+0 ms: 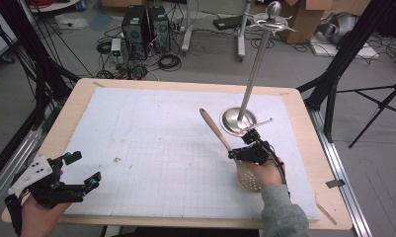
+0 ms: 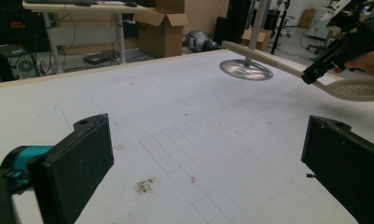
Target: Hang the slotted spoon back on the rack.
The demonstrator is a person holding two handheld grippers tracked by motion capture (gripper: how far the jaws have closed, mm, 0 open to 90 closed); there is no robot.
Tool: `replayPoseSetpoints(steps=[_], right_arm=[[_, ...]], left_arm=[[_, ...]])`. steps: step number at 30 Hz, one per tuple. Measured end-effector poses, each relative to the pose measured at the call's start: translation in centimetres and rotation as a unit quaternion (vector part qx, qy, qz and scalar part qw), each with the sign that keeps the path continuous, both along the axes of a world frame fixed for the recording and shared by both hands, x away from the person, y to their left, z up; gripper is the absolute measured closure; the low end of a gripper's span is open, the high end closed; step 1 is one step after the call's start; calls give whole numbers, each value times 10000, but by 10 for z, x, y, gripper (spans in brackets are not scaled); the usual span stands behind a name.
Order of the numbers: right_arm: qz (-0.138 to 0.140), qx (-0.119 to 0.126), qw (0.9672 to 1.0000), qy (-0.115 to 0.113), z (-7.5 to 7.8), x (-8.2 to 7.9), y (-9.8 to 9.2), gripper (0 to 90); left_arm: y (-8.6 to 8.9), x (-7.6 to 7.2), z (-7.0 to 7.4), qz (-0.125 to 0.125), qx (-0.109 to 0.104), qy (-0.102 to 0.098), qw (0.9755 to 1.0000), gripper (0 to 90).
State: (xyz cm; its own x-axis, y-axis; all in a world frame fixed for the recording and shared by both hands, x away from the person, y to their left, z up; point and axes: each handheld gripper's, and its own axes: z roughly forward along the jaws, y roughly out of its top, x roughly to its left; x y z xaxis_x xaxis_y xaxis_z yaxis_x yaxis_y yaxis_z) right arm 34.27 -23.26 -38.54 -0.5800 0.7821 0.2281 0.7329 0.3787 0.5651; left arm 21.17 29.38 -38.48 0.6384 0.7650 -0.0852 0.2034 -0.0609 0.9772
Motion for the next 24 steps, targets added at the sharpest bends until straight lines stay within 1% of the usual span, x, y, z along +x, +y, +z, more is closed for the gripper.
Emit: replayPoseSetpoints(steps=[1, 4, 7, 9, 12, 16, 21, 23, 24], right_arm=[[15, 59, 9999, -93, 1, -1, -2, 784], [18, 250, 9994, -232, 5, -4, -9, 784], [-43, 429, 9981, -431, 8, -7, -17, 784], [-179, 464, 9970, -598, 10, -10, -23, 784], [-233, 514, 9950, -829, 11, -14, -32, 784], [-237, 643, 9928, -982, 12, -19, -42, 784], [-220, 782, 9906, -1103, 12, -25, -54, 784], [-204, 840, 9887, -1223, 12, -27, -58, 785], [-206, 881, 9881, -1245, 12, -28, -60, 784]], left_arm=[[0, 0, 0, 8, -19, 4, 10000, 24], [1, 0, 0, 10, -14, -2, 10000, 24], [0, 0, 0, 4, -29, 2, 10000, 24], [-1, 1, -1, -9, -18, 5, 10000, 24], [-2, 2, -1, -53, 29, 7, 10000, 24], [-3, 3, -2, -55, 26, 8, 10000, 24], [-4, 3, -2, -67, 28, 24, 10000, 24], [-4, 3, -2, -65, 23, 19, 10000, 24], [-4, 3, -2, -64, 25, 17, 10000, 24]])
